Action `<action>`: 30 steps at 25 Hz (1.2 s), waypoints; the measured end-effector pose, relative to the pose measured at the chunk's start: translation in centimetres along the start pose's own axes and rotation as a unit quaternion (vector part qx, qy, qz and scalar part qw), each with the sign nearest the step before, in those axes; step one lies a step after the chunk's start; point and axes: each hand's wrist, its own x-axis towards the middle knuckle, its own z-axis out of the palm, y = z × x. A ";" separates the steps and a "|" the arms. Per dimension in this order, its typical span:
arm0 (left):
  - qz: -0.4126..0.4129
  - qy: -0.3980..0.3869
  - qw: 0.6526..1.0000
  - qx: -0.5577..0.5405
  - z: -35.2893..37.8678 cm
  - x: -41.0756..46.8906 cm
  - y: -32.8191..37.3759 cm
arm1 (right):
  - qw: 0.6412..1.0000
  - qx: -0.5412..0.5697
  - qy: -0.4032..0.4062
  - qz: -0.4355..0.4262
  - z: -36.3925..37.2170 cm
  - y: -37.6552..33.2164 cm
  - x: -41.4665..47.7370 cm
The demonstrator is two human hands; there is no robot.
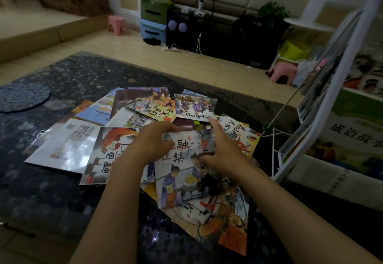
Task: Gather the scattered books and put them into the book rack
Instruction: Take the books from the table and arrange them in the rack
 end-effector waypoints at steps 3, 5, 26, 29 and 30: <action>0.021 0.033 0.999 -0.006 -0.5 -0.5 0.6 | 0.998 -0.061 -0.007 -0.030 -0.6 -0.7 -0.5; 0.038 0.059 0.998 0.000 -0.7 -0.8 1.3 | 0.997 -0.070 0.001 -0.034 -1.1 -1.0 -0.8; 0.304 0.156 0.937 0.076 -5.0 -4.4 30.7 | 0.963 -0.069 0.254 -0.055 -26.3 1.7 -12.7; 0.359 0.160 0.915 0.091 -3.2 -4.3 37.8 | 0.948 -0.076 0.307 -0.042 -32.1 4.7 -15.3; 0.378 0.171 0.905 0.098 -2.6 -4.3 40.1 | 0.941 -0.084 0.327 -0.042 -33.9 5.8 -16.0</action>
